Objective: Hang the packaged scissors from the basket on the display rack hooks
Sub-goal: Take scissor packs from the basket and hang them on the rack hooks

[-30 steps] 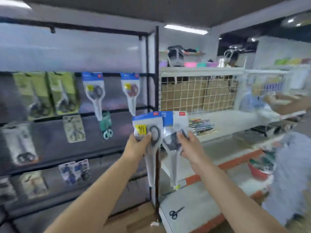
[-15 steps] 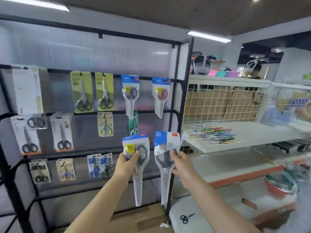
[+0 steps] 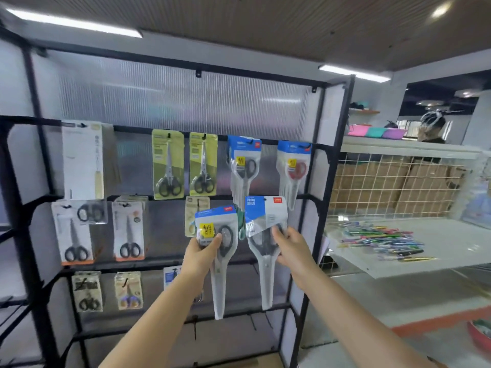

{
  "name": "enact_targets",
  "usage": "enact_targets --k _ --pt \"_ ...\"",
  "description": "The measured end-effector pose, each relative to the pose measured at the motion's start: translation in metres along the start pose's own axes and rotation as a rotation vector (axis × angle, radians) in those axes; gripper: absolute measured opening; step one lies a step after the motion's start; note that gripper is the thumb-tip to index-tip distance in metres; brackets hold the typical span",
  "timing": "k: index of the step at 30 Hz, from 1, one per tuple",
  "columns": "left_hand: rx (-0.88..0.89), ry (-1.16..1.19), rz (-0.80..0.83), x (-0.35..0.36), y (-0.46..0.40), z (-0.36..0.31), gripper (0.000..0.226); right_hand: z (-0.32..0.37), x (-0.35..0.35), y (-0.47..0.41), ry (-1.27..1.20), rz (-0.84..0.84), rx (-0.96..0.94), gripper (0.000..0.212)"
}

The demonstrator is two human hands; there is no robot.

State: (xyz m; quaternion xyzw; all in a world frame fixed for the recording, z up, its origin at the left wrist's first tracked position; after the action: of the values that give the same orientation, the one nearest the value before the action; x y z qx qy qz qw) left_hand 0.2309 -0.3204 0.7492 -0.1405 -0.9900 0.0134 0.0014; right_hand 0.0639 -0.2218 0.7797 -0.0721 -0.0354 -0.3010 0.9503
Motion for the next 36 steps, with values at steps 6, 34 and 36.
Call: enact_targets --k 6,34,36 --pt "0.011 0.018 -0.002 -0.024 -0.029 -0.007 0.005 -0.002 0.022 -0.025 0.013 -0.01 -0.076 0.008" --pt "-0.081 0.032 0.021 0.035 -0.122 -0.002 0.01 0.011 -0.017 -0.132 0.049 0.081 -0.177 0.027" --pt "-0.075 0.021 0.029 0.043 -0.129 -0.006 0.011 0.014 -0.019 -0.142 0.028 0.094 -0.165 0.02"
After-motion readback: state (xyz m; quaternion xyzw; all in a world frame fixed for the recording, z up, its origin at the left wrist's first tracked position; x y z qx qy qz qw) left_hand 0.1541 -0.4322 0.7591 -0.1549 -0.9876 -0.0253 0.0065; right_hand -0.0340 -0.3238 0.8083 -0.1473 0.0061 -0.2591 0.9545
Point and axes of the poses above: each hand's wrist, its own y-axis away from the middle knuckle, its own x-axis out of the palm, z = x × y, the point moved 3 cm from there along -y, towards the middle knuckle, and after that the axes turned 10 degrees about -y, right-handed, at the moved point
